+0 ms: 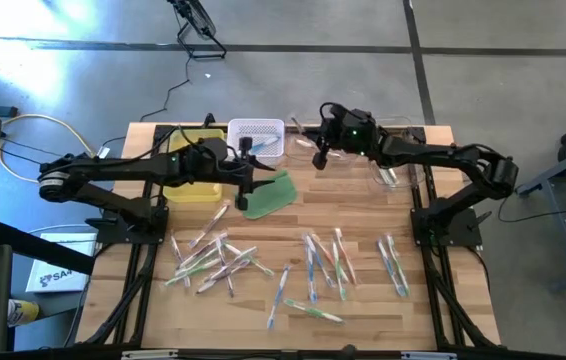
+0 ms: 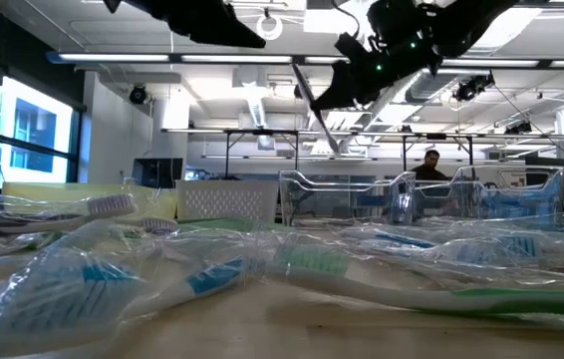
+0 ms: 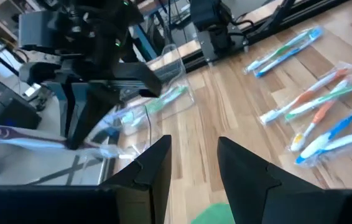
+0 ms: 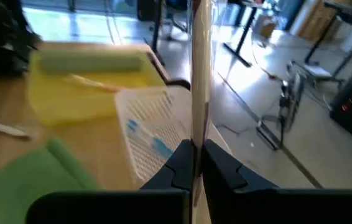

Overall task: Pick & Place Toothbrushes
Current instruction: Put the violet toothbrush into the left transparent bin

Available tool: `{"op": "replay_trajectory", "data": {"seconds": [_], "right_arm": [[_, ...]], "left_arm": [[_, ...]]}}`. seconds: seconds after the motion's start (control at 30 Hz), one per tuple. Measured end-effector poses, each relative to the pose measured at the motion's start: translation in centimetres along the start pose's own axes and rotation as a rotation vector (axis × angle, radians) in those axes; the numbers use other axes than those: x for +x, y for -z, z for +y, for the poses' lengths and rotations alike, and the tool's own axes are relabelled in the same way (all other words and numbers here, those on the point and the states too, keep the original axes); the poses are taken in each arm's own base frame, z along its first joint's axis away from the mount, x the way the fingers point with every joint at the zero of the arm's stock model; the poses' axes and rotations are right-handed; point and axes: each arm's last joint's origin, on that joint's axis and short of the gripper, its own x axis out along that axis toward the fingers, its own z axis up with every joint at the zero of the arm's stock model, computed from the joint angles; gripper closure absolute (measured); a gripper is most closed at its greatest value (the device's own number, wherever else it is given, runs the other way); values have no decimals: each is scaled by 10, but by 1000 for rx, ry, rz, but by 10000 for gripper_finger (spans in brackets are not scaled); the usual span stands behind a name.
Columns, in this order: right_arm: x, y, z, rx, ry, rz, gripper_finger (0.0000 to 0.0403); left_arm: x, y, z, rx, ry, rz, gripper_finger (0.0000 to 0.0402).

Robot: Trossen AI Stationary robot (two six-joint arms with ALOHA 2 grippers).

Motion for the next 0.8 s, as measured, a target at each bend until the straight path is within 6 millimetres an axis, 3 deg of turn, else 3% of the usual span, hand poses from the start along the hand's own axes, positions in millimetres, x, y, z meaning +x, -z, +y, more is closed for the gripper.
{"op": "replay_trajectory", "data": {"seconds": [0.17, 0.47, 0.8], "right_arm": [[0, 8, -18, 35, 49, 50, 395], [-3, 18, -37, 44, 92, 112, 395], [-5, 24, -44, 49, 112, 160, 395]], "left_arm": [[3, 7, -4, -12, -7, -9, 277], [4, 53, -30, -96, -51, -97, 277], [-2, 56, -33, -92, -64, -143, 277]]}}
